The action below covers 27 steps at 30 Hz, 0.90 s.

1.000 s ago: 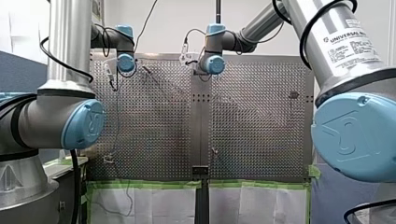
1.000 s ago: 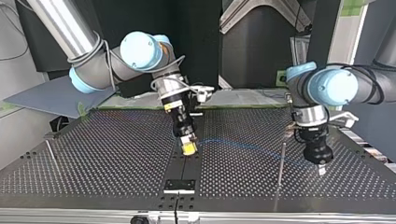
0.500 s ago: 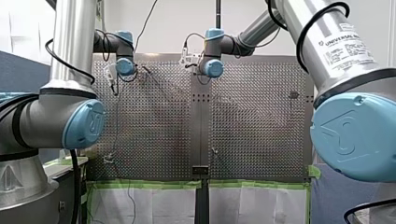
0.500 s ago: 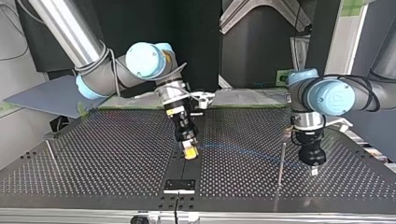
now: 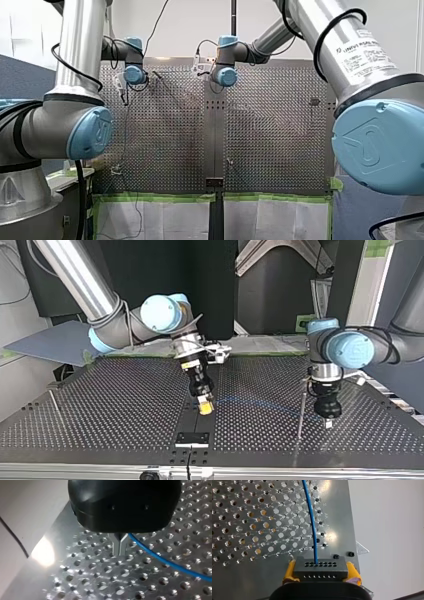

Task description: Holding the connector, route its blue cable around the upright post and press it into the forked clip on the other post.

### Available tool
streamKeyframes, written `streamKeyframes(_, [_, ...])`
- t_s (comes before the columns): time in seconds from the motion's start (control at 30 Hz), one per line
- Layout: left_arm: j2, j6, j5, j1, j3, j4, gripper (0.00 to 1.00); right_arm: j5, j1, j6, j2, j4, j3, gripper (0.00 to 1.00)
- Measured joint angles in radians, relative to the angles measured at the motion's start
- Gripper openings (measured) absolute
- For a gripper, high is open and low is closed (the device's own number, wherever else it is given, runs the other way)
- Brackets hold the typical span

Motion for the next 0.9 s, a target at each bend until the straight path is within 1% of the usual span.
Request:
streamKeyframes(0.13, [-0.026,-0.002,0.011,-0.004,0.002,-0.002,0.0,0.004,0.0,0.0,0.018,0.002,-0.007,0.02])
streamKeyframes(0.23, [-0.043,-0.002,0.014,-0.007,0.002,-0.006,0.0,0.013,-0.001,-0.001,0.037,0.007,-0.01,0.02])
streamKeyframes(0.33, [-0.05,-0.005,0.014,-0.011,-0.003,-0.009,0.0,0.025,0.0,-0.006,0.058,0.016,-0.01,0.02])
streamKeyframes(0.43, [-0.052,-0.014,0.015,-0.015,-0.008,-0.008,0.0,0.036,0.004,-0.015,0.081,0.03,-0.011,0.02])
streamKeyframes(0.53, [-0.053,-0.025,0.016,-0.016,-0.021,0.004,0.0,0.041,0.007,-0.017,0.103,0.047,-0.01,0.02])
streamKeyframes(0.57, [-0.053,-0.029,0.017,-0.016,-0.027,0.01,0.05,0.041,0.007,-0.017,0.11,0.052,-0.01,0.02])
streamKeyframes(0.6, [-0.053,-0.035,0.02,-0.016,-0.034,0.02,0.12,0.042,0.008,-0.017,0.113,0.055,-0.01,0.02])
streamKeyframes(0.63, [-0.053,-0.041,0.024,-0.017,-0.038,0.027,0.12,0.042,0.008,-0.017,0.115,0.057,-0.01,0.02])
streamKeyframes(0.7, [-0.053,-0.056,0.033,-0.018,-0.046,0.039,0.22,0.044,0.008,-0.018,0.12,0.063,-0.01,0.02])
streamKeyframes(0.77, [-0.053,-0.065,0.039,-0.019,-0.049,0.044,0.22,0.053,0.01,-0.02,0.13,0.076,-0.007,0.02])
streamKeyframes(0.8, [-0.053,-0.068,0.042,-0.019,-0.05,0.045,0.24,0.057,0.01,-0.021,0.134,0.083,-0.006,0.02])
streamKeyframes(0.83, [-0.053,-0.07,0.043,-0.019,-0.05,0.045,0.24,0.061,0.011,-0.021,0.136,0.092,-0.004,0.02])
streamKeyframes(0.9, [-0.053,-0.072,0.045,-0.019,-0.05,0.044,0.33,0.071,0.011,-0.022,0.141,0.106,0.002,0.02])
